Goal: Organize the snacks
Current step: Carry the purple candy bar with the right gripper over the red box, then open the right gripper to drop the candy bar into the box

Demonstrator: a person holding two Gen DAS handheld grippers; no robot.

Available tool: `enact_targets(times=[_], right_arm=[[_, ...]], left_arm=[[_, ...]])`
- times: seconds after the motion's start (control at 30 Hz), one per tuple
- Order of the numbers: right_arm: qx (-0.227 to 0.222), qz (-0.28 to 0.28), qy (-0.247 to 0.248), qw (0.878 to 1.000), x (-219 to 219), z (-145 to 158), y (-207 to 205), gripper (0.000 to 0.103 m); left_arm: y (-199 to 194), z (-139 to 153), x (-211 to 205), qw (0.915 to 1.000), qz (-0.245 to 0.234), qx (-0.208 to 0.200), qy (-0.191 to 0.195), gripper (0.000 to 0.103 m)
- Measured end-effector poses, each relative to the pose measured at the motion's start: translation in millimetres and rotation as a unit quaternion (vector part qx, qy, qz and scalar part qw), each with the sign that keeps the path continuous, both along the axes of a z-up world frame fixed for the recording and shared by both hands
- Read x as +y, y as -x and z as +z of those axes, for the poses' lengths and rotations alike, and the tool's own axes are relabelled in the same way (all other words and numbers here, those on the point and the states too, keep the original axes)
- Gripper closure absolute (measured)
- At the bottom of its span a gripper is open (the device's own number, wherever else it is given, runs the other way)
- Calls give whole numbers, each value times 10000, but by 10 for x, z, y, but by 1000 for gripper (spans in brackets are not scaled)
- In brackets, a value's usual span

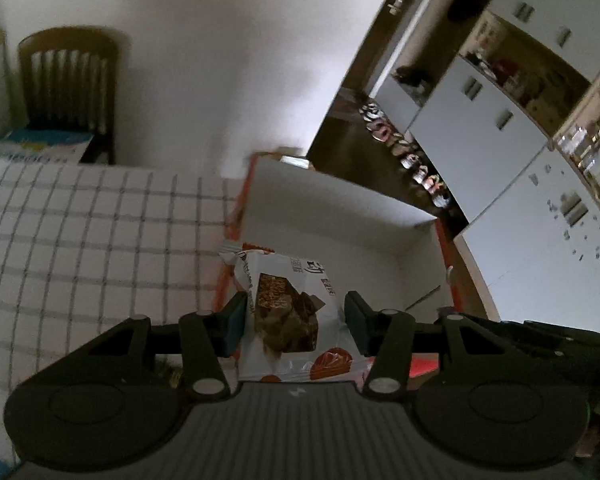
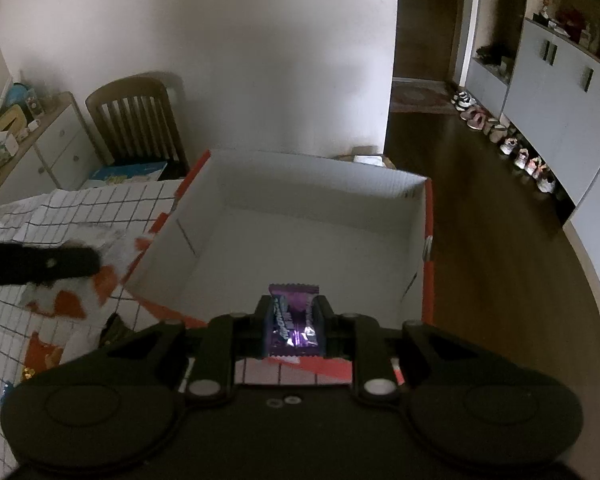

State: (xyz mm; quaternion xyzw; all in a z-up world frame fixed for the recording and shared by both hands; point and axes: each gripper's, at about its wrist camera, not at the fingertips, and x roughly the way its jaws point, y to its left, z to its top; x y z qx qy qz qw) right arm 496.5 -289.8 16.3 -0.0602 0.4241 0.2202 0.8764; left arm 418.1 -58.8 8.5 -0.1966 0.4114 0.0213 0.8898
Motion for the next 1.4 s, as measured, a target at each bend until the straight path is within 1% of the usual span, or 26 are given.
enact_targets(times=[0.07, 0.17, 0.43, 0.5, 0.6, 0.77, 0.9, 1.0, 1.13, 1.17, 1.2, 1.27, 1.3, 1.37, 1.4], right_arm=[[0, 5, 16, 10000, 8, -33, -60, 83], [19, -23, -8, 10000, 15, -100, -170, 83], [195, -40, 193, 9996, 109, -420, -404, 83], [302, -61, 191, 9993, 117, -494, -443, 83], [374, -24, 336, 9987, 139, -606, -450, 83], [481, -8, 351, 9982, 135, -668, -455, 83], [594, -6, 390, 9975, 111, -733, -503, 82], [688, -71, 347, 9970, 67, -757, -522, 79], [736, -48, 369, 9966, 28, -766, -520, 75], [744, -32, 391, 9965, 20, -771, -517, 74], [740, -32, 416, 9964, 8, -774, -509, 73], [723, -34, 438, 9964, -1, -770, -507, 70], [723, -47, 443, 9964, -9, -766, -510, 67], [716, -71, 472, 9963, -17, -755, -511, 60], [702, -86, 508, 9962, -28, -751, -512, 53]], left_arm=[[-170, -63, -54, 9999, -79, 38, -75, 51], [-386, -182, -94, 9998, -122, 155, -88, 51], [-701, -473, -230, 9979, -286, 488, -300, 51], [-756, -553, -255, 9969, -310, 602, -402, 51], [-812, -649, -287, 9957, -309, 745, -460, 51], [-855, -749, -369, 9932, -472, 910, -560, 51], [-869, -805, -401, 9917, -583, 1023, -526, 51], [-876, -819, -439, 9900, -657, 1056, -670, 51], [-869, -829, -471, 9887, -711, 1101, -726, 50], [-867, -826, -485, 9883, -706, 1122, -761, 46], [-866, -825, -496, 9879, -707, 1144, -771, 45], [-845, -821, -526, 9873, -741, 1159, -789, 40], [-835, -819, -545, 9867, -768, 1161, -834, 39], [-815, -813, -586, 9847, -807, 1205, -969, 32], [-807, -815, -599, 9840, -822, 1217, -1005, 31]])
